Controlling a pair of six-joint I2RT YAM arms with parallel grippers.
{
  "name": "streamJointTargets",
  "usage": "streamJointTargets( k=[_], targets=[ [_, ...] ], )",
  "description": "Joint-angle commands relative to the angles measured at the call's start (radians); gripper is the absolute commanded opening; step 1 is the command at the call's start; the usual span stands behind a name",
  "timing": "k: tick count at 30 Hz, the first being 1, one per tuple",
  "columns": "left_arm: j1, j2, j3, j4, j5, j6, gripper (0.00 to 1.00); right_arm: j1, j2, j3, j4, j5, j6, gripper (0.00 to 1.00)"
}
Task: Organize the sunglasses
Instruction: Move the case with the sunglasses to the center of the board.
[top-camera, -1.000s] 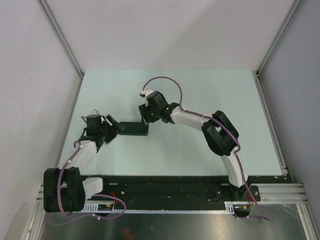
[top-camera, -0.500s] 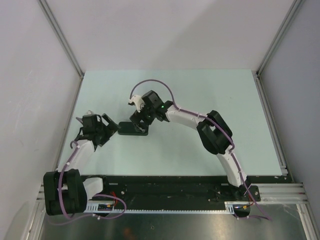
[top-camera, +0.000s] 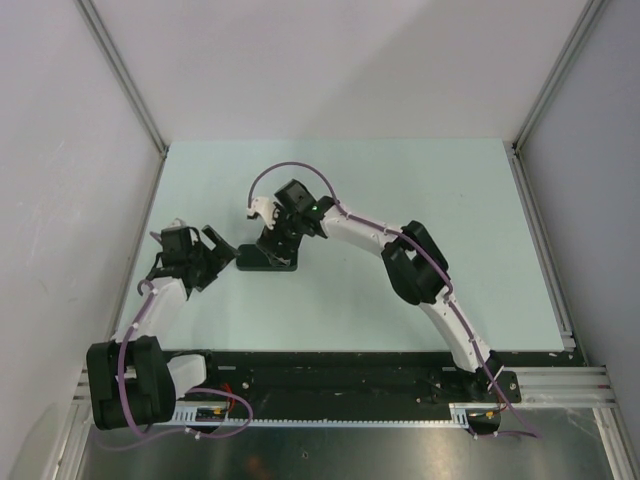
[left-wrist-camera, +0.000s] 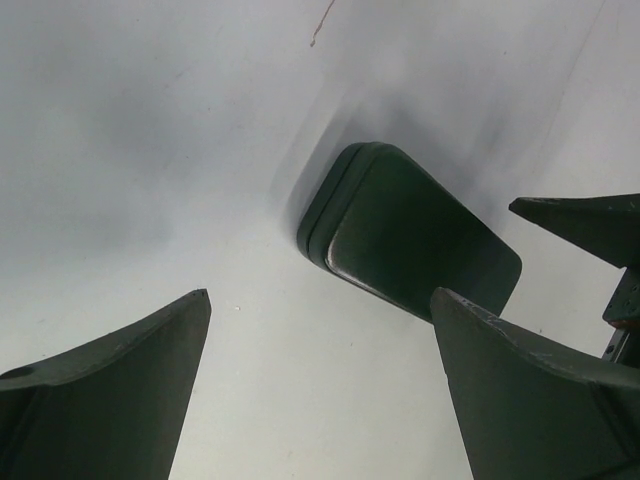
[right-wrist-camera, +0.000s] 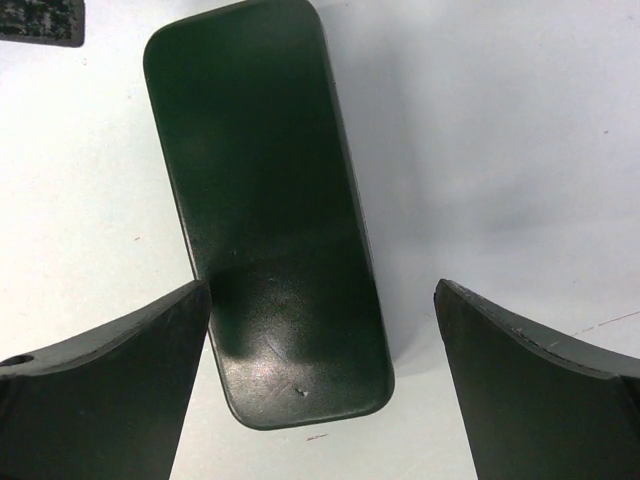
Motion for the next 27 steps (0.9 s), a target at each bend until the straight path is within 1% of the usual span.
streamJointTargets(
  k=[1, 5, 8, 11, 14, 17, 19, 24, 26, 27],
  targets=[
    [0.014, 0.005, 0.04, -0.002, 0.025, 0.029, 0.97, 0.024, 0.024, 0.015, -0.076, 0.024, -0.072, 1.0],
    [0.019, 0.015, 0.039, -0.007, 0.031, 0.033, 0.97, 0.044, 0.021, -0.008, -0.074, 0.055, -0.077, 1.0],
    [0.024, 0.013, 0.034, -0.007, 0.034, 0.035, 0.98, 0.054, -0.011, -0.037, -0.035, 0.072, -0.06, 1.0],
    [0.028, 0.013, 0.031, -0.008, 0.032, 0.035, 0.98, 0.058, -0.04, -0.071, 0.053, 0.119, -0.011, 1.0],
    [0.028, 0.012, 0.031, -0.007, 0.032, 0.033, 0.98, 0.056, -0.033, -0.051, 0.08, 0.124, 0.017, 1.0],
    [0.033, 0.007, 0.03, -0.01, 0.032, 0.035, 0.97, 0.056, -0.008, -0.024, 0.053, 0.109, 0.002, 1.0],
    [0.036, 0.005, 0.028, -0.01, 0.034, 0.037, 0.97, 0.058, 0.018, 0.011, 0.005, 0.098, -0.021, 1.0],
    [0.037, 0.007, 0.028, -0.007, 0.034, 0.04, 0.97, 0.059, 0.042, 0.024, -0.019, 0.122, -0.032, 1.0],
    [0.04, 0.01, 0.028, -0.01, 0.037, 0.041, 0.98, 0.058, 0.042, 0.019, -0.019, 0.138, -0.032, 0.98],
    [0.04, 0.01, 0.028, -0.01, 0.039, 0.041, 0.98, 0.058, 0.041, 0.016, -0.019, 0.145, -0.034, 0.95]
  ],
)
